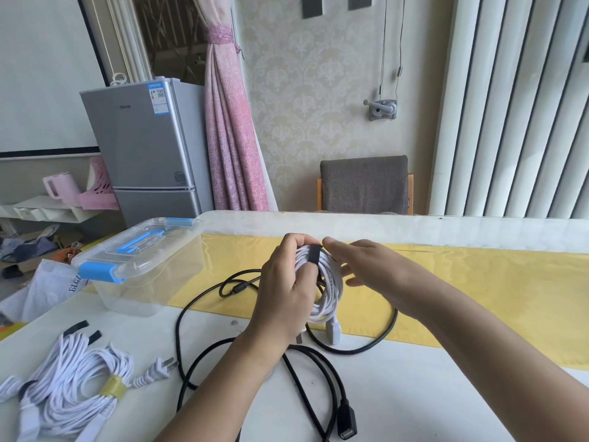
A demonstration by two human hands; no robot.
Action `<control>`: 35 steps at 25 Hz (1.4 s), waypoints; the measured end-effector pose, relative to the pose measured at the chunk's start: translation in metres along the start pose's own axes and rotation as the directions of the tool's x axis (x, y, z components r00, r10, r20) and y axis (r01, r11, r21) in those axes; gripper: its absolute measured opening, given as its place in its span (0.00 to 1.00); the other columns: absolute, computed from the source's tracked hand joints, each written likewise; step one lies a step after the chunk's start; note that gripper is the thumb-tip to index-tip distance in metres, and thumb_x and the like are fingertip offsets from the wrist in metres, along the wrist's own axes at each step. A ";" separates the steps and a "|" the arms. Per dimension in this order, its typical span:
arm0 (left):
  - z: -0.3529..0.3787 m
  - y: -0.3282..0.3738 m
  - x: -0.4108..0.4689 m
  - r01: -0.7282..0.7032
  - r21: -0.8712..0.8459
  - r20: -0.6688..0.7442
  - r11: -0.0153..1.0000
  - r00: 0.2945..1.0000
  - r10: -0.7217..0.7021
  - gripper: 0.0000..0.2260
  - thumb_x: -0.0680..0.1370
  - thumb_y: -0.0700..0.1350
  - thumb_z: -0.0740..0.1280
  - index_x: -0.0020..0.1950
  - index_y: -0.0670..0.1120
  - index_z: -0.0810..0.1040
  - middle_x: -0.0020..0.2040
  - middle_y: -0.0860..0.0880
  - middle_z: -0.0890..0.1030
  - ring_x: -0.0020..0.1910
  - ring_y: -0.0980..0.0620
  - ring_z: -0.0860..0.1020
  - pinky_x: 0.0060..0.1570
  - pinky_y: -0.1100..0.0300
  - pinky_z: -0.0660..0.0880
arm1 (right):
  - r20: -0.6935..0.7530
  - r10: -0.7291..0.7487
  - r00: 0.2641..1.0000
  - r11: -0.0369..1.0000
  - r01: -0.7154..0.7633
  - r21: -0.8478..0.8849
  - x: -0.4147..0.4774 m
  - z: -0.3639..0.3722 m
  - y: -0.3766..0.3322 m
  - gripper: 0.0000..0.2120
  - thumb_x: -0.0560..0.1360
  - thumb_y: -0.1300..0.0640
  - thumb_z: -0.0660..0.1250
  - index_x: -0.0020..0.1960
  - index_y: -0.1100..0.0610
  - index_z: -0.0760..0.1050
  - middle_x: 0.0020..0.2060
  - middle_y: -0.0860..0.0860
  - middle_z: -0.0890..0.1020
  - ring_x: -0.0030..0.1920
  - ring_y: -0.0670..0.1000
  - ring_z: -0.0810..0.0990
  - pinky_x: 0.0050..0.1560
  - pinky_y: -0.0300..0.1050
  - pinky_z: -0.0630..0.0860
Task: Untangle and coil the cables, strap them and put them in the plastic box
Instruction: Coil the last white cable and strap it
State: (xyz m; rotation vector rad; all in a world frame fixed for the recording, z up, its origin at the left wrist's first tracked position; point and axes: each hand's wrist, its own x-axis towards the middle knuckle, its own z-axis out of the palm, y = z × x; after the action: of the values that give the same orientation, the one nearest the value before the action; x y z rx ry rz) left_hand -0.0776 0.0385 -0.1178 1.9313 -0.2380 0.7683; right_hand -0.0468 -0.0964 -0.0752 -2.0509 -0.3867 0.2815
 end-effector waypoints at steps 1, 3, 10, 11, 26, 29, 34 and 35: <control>-0.001 -0.002 0.004 0.113 -0.054 0.007 0.992 0.994 -0.112 0.06 0.76 0.42 0.59 0.49 0.48 0.74 0.41 0.53 0.79 0.41 0.54 0.75 0.40 0.68 0.69 | 0.003 0.006 1.000 0.995 -0.006 -0.100 -0.002 -0.002 0.001 0.26 0.78 0.40 0.56 0.55 0.62 0.79 0.51 0.60 0.82 0.52 0.57 0.80 0.63 0.56 0.71; -0.006 -0.007 0.012 0.286 -0.145 0.032 0.947 0.958 -0.285 0.06 0.78 0.40 0.59 0.49 0.46 0.76 0.41 0.53 0.80 0.40 0.53 0.75 0.40 0.62 0.68 | -0.047 -0.128 0.991 0.952 0.109 -0.287 -0.003 -0.004 0.002 0.25 0.76 0.39 0.61 0.57 0.60 0.78 0.53 0.59 0.81 0.53 0.57 0.79 0.57 0.52 0.74; -0.012 -0.004 0.013 0.339 -0.181 0.093 0.923 0.941 -0.327 0.06 0.78 0.41 0.60 0.47 0.47 0.77 0.29 0.62 0.78 0.32 0.61 0.74 0.36 0.64 0.67 | -0.121 -0.679 0.724 0.635 0.497 -0.592 -0.011 0.010 -0.002 0.15 0.67 0.49 0.75 0.52 0.50 0.79 0.49 0.48 0.73 0.48 0.47 0.72 0.47 0.42 0.72; -0.011 -0.004 0.013 0.350 -0.197 0.102 0.916 0.936 -0.336 0.06 0.78 0.42 0.61 0.48 0.47 0.77 0.31 0.61 0.78 0.33 0.61 0.74 0.37 0.62 0.67 | -0.150 -0.669 0.728 0.643 0.464 -0.609 -0.009 0.012 0.000 0.15 0.67 0.50 0.75 0.52 0.51 0.79 0.49 0.48 0.73 0.48 0.48 0.73 0.47 0.44 0.73; -0.017 -0.007 0.018 0.489 -0.584 0.377 0.648 0.870 -0.317 0.09 0.74 0.45 0.64 0.47 0.40 0.78 0.40 0.45 0.81 0.40 0.49 0.79 0.41 0.59 0.76 | -0.012 -0.850 0.527 0.352 0.550 -0.758 -0.002 0.015 0.008 0.09 0.62 0.68 0.76 0.33 0.57 0.78 0.33 0.51 0.73 0.33 0.53 0.73 0.24 0.47 0.71; -0.015 -0.008 0.016 0.499 -0.554 0.376 0.666 0.864 -0.334 0.09 0.79 0.43 0.61 0.51 0.39 0.77 0.42 0.43 0.80 0.42 0.47 0.79 0.43 0.56 0.75 | 0.121 -0.878 0.463 0.200 0.585 -0.786 -0.001 0.013 0.011 0.09 0.63 0.69 0.73 0.33 0.59 0.76 0.34 0.52 0.71 0.34 0.53 0.70 0.23 0.47 0.69; -0.011 -0.001 0.011 0.420 -0.423 0.376 0.803 0.887 -0.266 0.11 0.82 0.40 0.57 0.43 0.44 0.76 0.33 0.56 0.77 0.34 0.60 0.75 0.39 0.65 0.69 | 0.070 -0.905 0.420 0.236 0.630 -0.740 0.000 0.002 0.015 0.05 0.75 0.61 0.65 0.42 0.60 0.78 0.38 0.53 0.75 0.37 0.54 0.73 0.30 0.50 0.74; -0.011 0.000 0.011 0.408 -0.386 0.377 0.827 0.888 -0.262 0.11 0.81 0.39 0.57 0.42 0.45 0.75 0.32 0.56 0.74 0.34 0.60 0.72 0.40 0.64 0.67 | 0.064 -0.905 0.420 0.239 0.628 -0.740 0.000 0.001 0.016 0.05 0.75 0.60 0.65 0.43 0.60 0.78 0.39 0.53 0.76 0.37 0.54 0.75 0.30 0.50 0.74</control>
State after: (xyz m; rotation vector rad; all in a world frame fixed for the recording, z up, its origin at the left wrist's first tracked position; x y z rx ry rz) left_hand -0.0731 0.0498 -0.1080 1.5662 -0.2299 0.1408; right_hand -0.0446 -0.1028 -0.0900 -2.1806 -1.4042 -1.0858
